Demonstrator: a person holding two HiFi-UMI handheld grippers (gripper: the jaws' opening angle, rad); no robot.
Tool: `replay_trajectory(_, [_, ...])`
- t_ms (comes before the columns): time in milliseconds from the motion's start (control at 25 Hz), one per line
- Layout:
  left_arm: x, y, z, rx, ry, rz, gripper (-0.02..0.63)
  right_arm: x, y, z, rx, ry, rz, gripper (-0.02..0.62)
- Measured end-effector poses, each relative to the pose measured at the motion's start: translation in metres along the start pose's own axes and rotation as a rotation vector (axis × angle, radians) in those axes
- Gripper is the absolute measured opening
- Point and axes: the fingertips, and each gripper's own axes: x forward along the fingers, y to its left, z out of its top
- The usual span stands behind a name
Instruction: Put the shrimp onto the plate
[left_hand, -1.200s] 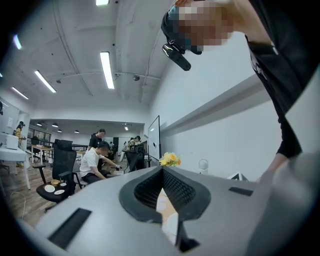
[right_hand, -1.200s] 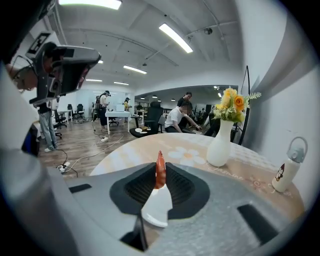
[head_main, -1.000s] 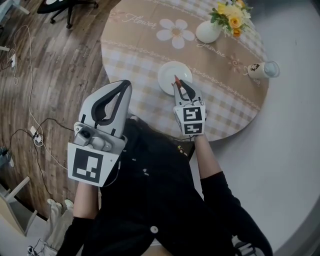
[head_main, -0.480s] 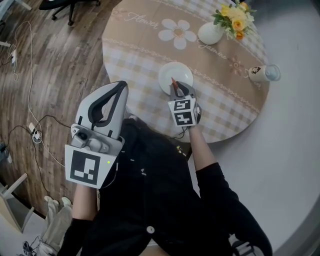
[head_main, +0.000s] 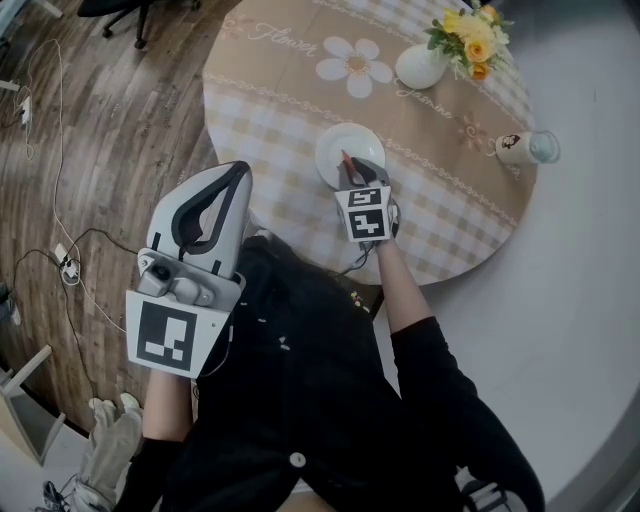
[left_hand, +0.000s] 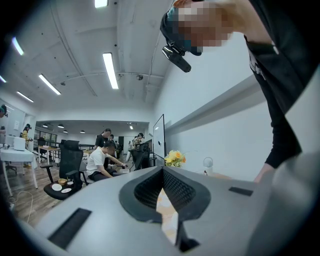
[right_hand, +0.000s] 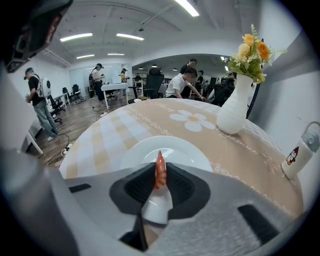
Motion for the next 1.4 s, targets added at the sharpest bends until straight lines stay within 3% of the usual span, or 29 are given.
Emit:
replay_trajectory(640, [-0.008,0.005,0.0,0.0,0.0,0.023,0.0,0.003,-0.011,-0.005,0.07,0.013,0.011,0.094])
replay_trajectory(800, [-0.006,0.005,0.0,-0.002,-0.004,0.015,0.002,-0.006,-0.013,0.009,0.059,-0.05,-0.008,0.091])
replay_trajectory(1000, [-0.002,0.002,0.003,0.001,-0.014,-0.007,0.0,-0.025,-0.016,0.033,0.044,-0.154,-0.067,0.007])
replay_trajectory(1400, [0.009,-0.007,0.009,0.006,-0.04,-0.077,0.0,-0.09,-0.016,0.079,0.098,-0.37,-0.096,0.002])
